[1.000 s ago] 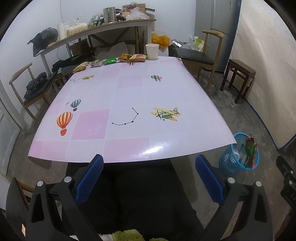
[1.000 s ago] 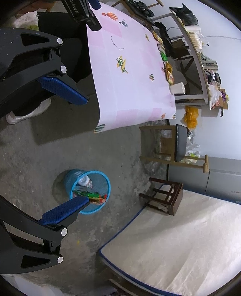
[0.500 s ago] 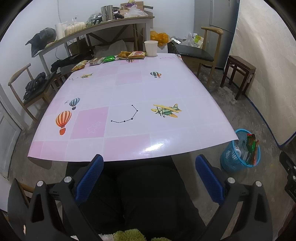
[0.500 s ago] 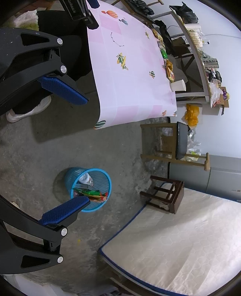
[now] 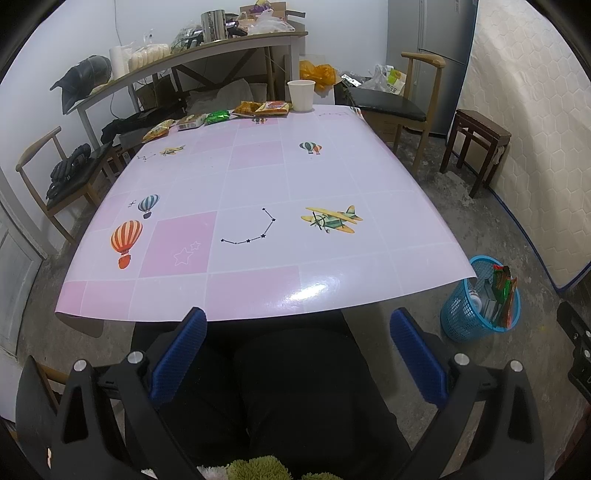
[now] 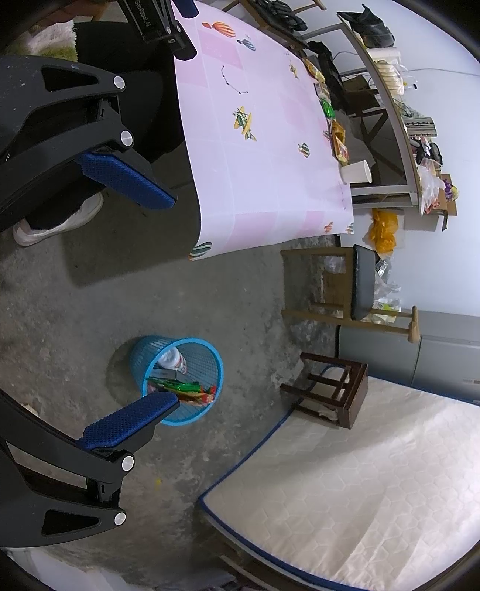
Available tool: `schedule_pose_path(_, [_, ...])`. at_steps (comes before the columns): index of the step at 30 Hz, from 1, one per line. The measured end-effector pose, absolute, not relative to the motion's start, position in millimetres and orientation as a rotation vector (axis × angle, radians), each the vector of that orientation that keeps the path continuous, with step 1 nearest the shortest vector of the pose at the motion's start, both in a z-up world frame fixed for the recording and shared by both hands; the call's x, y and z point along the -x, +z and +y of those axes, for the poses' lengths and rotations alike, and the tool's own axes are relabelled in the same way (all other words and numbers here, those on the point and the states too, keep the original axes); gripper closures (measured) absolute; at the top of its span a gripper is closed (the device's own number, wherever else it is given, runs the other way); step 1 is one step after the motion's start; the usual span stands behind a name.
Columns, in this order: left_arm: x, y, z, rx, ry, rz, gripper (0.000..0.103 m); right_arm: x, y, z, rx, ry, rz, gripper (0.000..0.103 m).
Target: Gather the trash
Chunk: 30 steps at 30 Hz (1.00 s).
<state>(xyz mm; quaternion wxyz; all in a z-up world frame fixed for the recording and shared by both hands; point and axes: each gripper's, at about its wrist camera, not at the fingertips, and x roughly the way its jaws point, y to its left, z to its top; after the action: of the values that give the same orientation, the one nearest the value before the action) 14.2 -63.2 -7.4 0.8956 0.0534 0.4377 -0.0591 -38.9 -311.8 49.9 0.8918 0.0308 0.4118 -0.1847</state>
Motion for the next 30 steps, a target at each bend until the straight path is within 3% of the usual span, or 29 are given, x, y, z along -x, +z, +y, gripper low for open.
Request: schedule_pose_path(30, [-14.8,-7.4,-62.9,-0.11,-0.123,0.909,0.006,35.7,48.4,-300.4,-0.055,-0.373,0.855,0.008])
